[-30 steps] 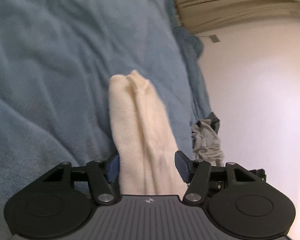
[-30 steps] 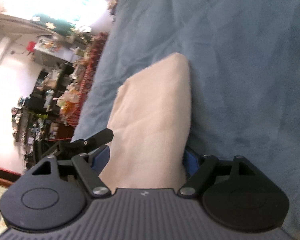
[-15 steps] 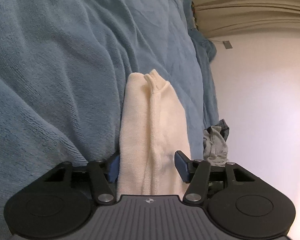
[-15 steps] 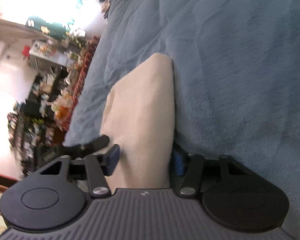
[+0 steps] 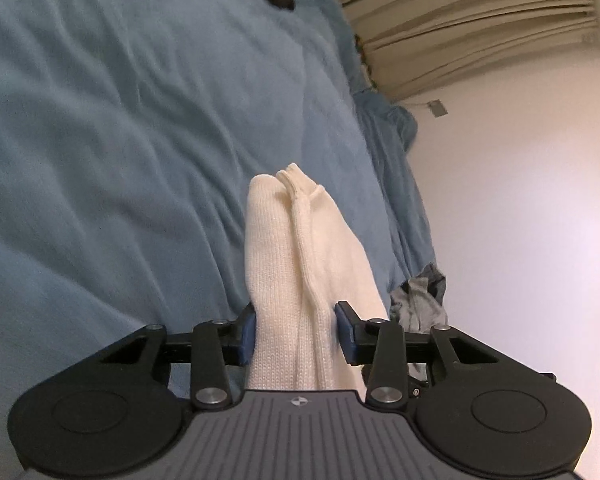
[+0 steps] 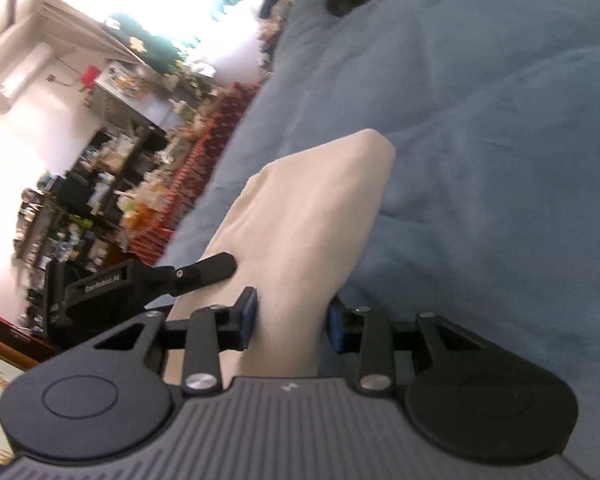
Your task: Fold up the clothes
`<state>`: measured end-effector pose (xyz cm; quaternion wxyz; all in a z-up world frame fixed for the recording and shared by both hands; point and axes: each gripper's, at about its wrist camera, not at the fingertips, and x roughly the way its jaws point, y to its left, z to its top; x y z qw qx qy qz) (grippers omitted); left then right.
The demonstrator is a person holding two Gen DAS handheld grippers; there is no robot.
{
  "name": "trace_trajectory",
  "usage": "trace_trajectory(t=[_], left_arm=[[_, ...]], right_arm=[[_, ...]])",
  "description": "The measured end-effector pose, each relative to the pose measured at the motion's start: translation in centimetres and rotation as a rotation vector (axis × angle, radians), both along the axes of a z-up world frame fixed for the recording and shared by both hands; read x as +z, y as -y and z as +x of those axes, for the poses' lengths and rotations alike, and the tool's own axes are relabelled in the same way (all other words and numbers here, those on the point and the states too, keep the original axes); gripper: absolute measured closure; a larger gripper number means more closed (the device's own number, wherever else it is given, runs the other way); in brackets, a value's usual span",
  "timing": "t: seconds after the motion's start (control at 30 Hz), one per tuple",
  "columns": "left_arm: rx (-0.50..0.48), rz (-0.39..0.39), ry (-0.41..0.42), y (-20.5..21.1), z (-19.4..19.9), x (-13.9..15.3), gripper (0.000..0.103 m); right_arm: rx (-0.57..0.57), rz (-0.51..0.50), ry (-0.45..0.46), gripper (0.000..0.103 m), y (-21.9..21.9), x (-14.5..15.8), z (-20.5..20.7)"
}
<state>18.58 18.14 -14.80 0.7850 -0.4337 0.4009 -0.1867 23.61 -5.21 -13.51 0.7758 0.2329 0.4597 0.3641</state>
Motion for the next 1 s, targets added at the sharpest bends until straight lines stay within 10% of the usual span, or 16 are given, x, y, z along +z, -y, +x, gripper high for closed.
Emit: trace_trajectory(t=[0.53, 0.77, 1.0], left_arm=[[0.162, 0.276, -0.001, -25.5, -0.9, 6.3, 0.064], [0.183, 0.282, -0.078, -32.9, -0.3, 3.6, 0.065], [0.154, 0.221, -0.141, -36.3, -0.2, -1.8, 0.064]], right_arm=[[0.042, 0.171, -0.044, 0.064, -35.6, 1.1, 0.5], [0.009, 0.132, -0.074, 0.064, -50.8, -1.9, -0.5], [-0.017, 0.069, -0.129, 0.063, -56.8, -7.3, -1.5]])
